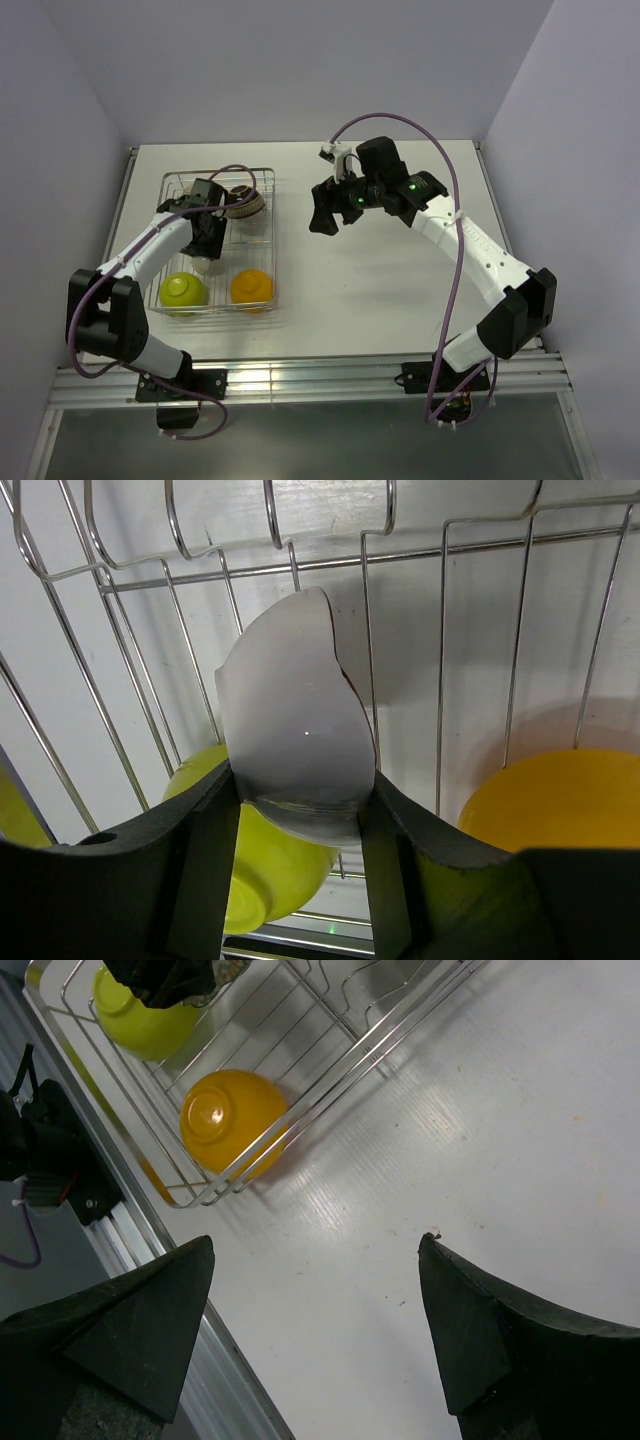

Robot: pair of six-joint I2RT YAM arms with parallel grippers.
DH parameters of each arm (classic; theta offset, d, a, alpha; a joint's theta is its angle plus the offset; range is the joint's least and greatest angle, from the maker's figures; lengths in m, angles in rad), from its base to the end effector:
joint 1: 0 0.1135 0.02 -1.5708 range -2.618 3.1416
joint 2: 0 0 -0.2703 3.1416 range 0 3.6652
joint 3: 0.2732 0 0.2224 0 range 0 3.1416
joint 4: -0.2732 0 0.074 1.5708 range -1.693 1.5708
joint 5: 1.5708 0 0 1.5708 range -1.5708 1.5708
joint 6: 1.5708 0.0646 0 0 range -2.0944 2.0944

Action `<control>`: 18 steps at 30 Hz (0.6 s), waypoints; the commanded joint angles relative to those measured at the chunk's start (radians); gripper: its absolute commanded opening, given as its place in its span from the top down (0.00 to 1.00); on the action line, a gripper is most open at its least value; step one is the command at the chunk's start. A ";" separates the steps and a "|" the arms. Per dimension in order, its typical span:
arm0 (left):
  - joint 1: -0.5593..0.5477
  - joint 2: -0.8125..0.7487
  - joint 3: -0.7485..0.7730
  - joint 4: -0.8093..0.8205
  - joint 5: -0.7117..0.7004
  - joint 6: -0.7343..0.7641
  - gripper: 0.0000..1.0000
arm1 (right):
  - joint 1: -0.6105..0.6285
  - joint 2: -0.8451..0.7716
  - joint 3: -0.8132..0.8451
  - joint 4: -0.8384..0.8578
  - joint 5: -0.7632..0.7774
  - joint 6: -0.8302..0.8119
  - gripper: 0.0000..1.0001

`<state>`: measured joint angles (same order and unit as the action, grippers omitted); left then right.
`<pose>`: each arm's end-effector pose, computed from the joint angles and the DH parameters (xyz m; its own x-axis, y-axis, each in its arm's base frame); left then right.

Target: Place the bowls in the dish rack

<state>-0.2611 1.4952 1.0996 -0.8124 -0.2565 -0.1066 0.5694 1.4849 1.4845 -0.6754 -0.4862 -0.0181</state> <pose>0.2639 -0.0535 0.2283 -0.9154 0.1381 -0.3781 0.0657 0.9780 0.1981 0.2476 0.1943 0.3607 -0.5126 -0.3471 -0.7854 -0.7931 0.5419 0.2781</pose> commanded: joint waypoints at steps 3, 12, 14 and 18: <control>-0.023 0.022 0.045 0.029 0.016 -0.022 0.93 | -0.002 0.006 0.016 -0.012 0.003 -0.013 0.10; -0.036 0.028 0.072 0.018 0.011 -0.025 0.88 | -0.003 0.011 0.014 -0.010 0.003 -0.014 0.10; -0.038 0.019 0.074 0.021 0.000 -0.028 0.89 | -0.003 0.011 0.011 -0.009 0.001 -0.014 0.10; -0.043 -0.004 0.095 0.004 -0.001 -0.031 0.95 | -0.005 0.012 0.005 -0.007 0.000 -0.014 0.10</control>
<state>-0.2855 1.5341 1.1324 -0.8242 -0.2852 -0.1188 0.5694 1.4963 1.4845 -0.6773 -0.4866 -0.0204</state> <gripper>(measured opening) 0.513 0.898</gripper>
